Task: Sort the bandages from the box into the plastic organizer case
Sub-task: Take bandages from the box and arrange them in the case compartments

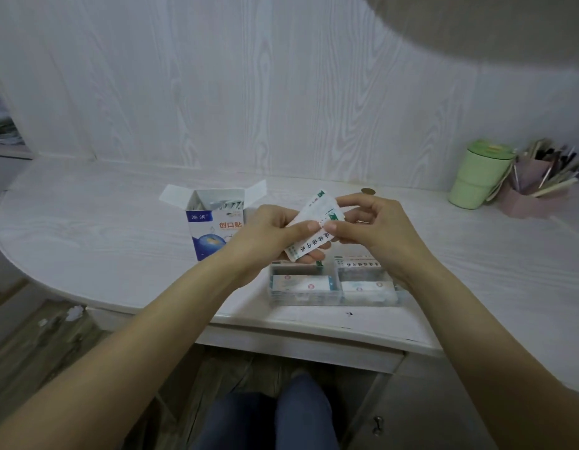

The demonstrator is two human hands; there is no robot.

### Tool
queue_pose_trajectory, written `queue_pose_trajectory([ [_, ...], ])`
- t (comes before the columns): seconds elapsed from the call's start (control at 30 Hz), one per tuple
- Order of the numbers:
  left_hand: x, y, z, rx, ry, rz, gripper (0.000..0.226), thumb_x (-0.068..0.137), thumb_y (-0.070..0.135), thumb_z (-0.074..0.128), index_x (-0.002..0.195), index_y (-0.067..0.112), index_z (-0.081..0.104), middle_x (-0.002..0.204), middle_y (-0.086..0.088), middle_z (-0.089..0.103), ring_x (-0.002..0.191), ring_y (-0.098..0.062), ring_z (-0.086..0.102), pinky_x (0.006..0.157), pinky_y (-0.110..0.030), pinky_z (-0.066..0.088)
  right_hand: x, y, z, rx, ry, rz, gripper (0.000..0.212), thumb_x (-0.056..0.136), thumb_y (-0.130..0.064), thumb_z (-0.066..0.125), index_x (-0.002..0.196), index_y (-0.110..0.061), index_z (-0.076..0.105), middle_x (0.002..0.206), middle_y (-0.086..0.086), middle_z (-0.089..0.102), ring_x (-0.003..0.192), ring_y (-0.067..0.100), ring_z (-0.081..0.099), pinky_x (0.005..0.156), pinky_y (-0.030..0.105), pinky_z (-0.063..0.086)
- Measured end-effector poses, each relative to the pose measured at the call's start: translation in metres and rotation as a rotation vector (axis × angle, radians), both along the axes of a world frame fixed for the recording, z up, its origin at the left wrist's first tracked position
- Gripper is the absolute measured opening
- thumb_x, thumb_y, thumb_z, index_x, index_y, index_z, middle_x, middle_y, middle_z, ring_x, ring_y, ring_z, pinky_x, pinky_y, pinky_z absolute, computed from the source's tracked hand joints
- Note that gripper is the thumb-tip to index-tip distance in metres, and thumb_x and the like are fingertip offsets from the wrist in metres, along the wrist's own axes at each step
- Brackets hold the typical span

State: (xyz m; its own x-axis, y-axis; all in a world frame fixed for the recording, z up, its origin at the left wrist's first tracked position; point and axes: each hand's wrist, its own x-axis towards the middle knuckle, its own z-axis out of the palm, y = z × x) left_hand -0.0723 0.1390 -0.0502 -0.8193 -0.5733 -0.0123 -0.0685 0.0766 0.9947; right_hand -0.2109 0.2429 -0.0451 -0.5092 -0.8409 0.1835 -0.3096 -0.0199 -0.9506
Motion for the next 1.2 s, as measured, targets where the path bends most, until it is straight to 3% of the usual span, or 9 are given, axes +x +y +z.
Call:
queue_pose_trajectory([
  [0.2,-0.004,0.002,-0.005,-0.054,0.087,0.155,0.021,0.078,0.01,0.073,0.098,0.008,0.071,0.079,-0.006,0.074,0.07,-0.016,0.071,0.058,-0.022,0.055,-0.001,0.007,-0.002,-0.038,-0.058,0.036,0.03,0.075,0.004,0.074,0.099,-0.014,0.069,0.083,0.006,0.074,0.078,0.019,0.072,0.072,0.023,0.057],
  [0.4,-0.007,0.01,-0.006,-0.025,0.133,0.174,0.021,0.076,0.007,0.074,0.091,0.021,0.068,0.076,0.007,0.074,0.069,-0.008,0.07,0.058,-0.02,0.055,-0.002,0.01,0.0,-0.023,-0.075,0.021,0.032,0.077,0.004,0.072,0.1,-0.016,0.067,0.085,0.001,0.075,0.081,0.017,0.072,0.079,0.026,0.056],
  [0.57,-0.006,0.008,-0.009,0.034,0.091,0.183,0.018,0.084,0.012,0.067,0.102,0.014,0.068,0.089,-0.002,0.074,0.082,-0.016,0.072,0.069,-0.028,0.059,-0.004,0.011,-0.003,0.008,-0.114,-0.04,0.029,0.077,0.002,0.073,0.101,-0.014,0.067,0.081,0.004,0.075,0.078,0.018,0.073,0.075,0.028,0.057],
  [0.73,-0.008,0.011,-0.009,-0.008,0.086,0.236,0.016,0.082,0.008,0.07,0.091,0.021,0.067,0.073,0.009,0.072,0.069,-0.009,0.071,0.059,-0.021,0.056,-0.006,0.012,-0.006,0.027,-0.116,-0.098,0.022,0.077,-0.004,0.075,0.096,-0.013,0.068,0.077,0.005,0.075,0.077,0.015,0.072,0.07,0.021,0.056],
  [0.9,-0.01,0.013,-0.009,0.051,0.107,0.225,0.03,0.077,0.002,0.072,0.103,0.014,0.066,0.087,0.0,0.072,0.075,-0.014,0.072,0.062,-0.026,0.058,-0.006,0.015,-0.008,0.027,-0.097,-0.116,0.017,0.079,-0.007,0.075,0.094,-0.009,0.068,0.076,0.005,0.074,0.072,0.013,0.071,0.067,0.021,0.055],
  [1.03,-0.009,0.013,-0.009,0.133,0.145,0.224,0.024,0.081,0.006,0.068,0.104,0.011,0.065,0.088,-0.003,0.073,0.076,-0.015,0.072,0.062,-0.025,0.058,-0.008,0.015,-0.01,0.021,-0.085,-0.153,0.011,0.08,-0.01,0.074,0.09,-0.012,0.071,0.07,0.004,0.071,0.056,0.007,0.06,0.054,0.016,0.05],
  [1.2,-0.008,0.006,-0.012,0.133,0.143,0.278,0.018,0.086,0.005,0.064,0.103,0.01,0.063,0.089,-0.003,0.071,0.075,-0.013,0.071,0.063,-0.021,0.058,-0.014,0.016,-0.012,-0.006,-0.128,-0.156,0.005,0.085,-0.007,0.068,0.088,-0.01,0.071,0.074,0.004,0.07,0.057,0.006,0.059,0.054,0.014,0.048],
])
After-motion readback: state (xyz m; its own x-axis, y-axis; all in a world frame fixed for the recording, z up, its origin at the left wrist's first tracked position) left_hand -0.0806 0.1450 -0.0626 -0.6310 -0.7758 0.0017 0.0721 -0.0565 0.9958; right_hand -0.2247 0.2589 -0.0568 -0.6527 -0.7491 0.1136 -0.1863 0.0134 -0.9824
